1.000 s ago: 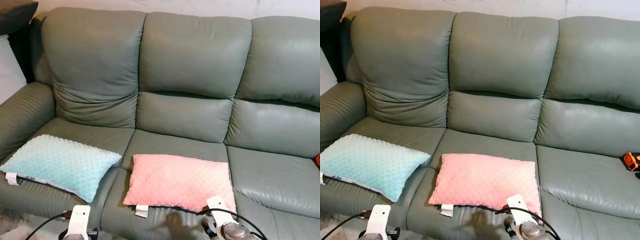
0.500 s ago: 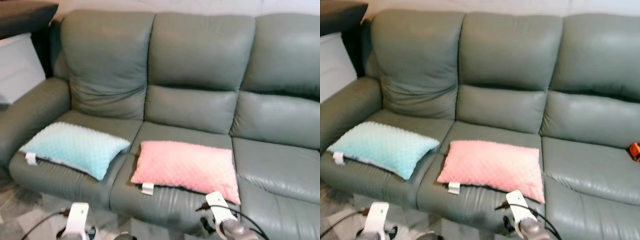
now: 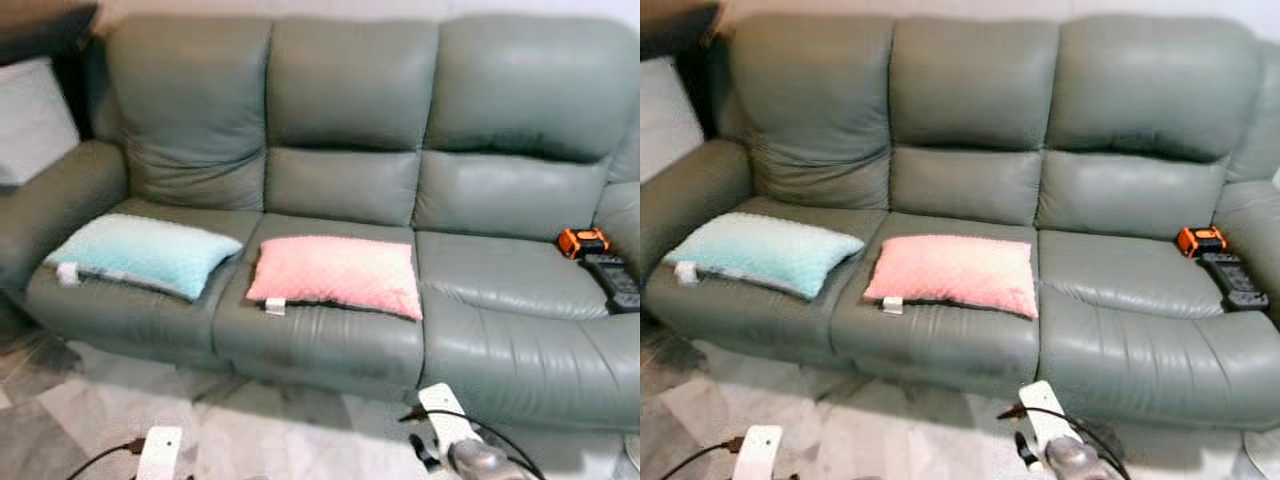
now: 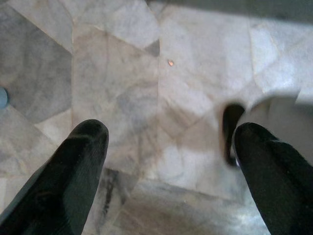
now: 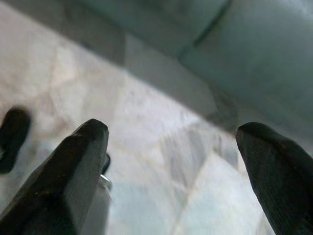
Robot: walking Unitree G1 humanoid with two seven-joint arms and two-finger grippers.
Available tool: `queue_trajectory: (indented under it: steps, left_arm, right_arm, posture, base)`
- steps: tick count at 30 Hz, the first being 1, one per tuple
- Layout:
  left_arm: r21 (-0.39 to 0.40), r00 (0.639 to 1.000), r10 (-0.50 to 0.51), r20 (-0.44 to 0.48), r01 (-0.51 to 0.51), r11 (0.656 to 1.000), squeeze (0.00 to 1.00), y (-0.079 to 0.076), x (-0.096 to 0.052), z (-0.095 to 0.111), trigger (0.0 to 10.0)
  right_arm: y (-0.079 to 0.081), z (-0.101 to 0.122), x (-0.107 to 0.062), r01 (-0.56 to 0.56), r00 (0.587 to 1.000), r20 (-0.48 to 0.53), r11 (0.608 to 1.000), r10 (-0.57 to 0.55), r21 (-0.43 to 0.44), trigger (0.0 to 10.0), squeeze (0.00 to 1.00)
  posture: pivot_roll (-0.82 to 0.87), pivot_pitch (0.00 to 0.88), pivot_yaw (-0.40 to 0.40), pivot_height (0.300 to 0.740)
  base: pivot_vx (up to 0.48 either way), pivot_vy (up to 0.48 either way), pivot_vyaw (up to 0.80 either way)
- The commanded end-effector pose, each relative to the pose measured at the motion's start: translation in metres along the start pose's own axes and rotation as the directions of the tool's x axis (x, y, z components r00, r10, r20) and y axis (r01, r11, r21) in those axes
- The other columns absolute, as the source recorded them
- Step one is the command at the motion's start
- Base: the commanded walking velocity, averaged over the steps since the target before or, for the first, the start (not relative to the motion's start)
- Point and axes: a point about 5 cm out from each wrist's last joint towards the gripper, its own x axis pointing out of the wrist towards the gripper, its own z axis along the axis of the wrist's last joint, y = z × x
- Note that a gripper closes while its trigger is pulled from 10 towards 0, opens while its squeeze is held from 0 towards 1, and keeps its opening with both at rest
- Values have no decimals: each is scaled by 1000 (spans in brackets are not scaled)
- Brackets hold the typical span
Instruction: Move the pillow to the sofa
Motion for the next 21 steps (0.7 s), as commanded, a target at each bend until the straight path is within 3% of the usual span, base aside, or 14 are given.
queue_trajectory:
  steps: [1, 21]
  left_arm:
    - [9, 999, 17, 43, -18, 1000, 0, 7, 0, 14, 10000]
    - [-40, 998, -25, 56, 27, 999, 0, 4, 0, 17, 10000]
  right_arm:
    - [4, 6, 1, -14, 1000, 16, 1000, 14, 3, 10000, 0]
    - [4, -12, -1, -9, 1000, -27, 1000, 9, -7, 10000, 0]
  posture:
    - [19, 0, 3, 740]
    - [21, 0, 6, 740]
  base:
    - [0, 0, 0]
    - [0, 0, 0]
